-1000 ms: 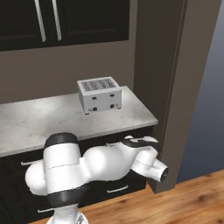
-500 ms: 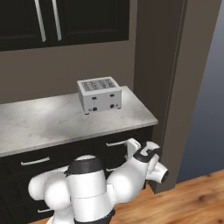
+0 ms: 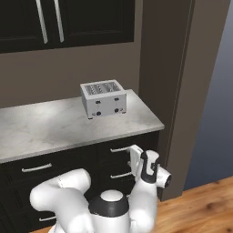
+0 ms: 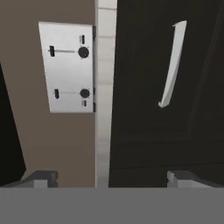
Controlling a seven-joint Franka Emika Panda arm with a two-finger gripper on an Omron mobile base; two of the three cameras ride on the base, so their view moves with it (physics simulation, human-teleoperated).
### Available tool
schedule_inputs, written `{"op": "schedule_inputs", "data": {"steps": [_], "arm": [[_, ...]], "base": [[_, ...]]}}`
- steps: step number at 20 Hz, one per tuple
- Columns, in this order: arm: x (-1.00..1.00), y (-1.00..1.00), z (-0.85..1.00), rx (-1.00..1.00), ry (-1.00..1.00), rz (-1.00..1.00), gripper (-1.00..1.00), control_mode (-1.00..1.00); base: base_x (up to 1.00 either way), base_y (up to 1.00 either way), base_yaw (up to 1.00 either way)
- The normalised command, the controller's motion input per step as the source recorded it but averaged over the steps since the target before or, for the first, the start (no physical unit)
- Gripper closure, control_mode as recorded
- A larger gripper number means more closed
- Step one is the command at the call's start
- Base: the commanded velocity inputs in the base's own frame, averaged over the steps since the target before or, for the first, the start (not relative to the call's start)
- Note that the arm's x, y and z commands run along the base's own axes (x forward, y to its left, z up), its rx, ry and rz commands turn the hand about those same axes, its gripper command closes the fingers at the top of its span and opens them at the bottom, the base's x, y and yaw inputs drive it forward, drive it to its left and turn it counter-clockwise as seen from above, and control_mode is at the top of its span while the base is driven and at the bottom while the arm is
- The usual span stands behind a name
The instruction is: Take a straw from the drawer in front and place it inside the glass cup on the dining counter.
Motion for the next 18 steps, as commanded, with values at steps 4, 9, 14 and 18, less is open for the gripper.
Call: {"op": "schedule_inputs", "data": {"steps": [4, 9, 14, 18], "arm": [[0.26, 0.31, -0.17, 0.0, -0.05, -0.03, -1.0, -1.0], [0.27, 0.2, -0.17, 0.0, -0.05, -0.03, -1.0, -1.0], [0.32, 0.12, -0.23, 0.0, 0.0, -0.03, -1.0, -1.0], [0.31, 0.18, -0.22, 0.0, 0.0, -0.01, -1.0, -1.0]], "base": [[0.0, 0.0, 0.0], [0.0, 0.0, 0.0], [0.0, 0.0, 0.0], [0.0, 0.0, 0.0]]}}
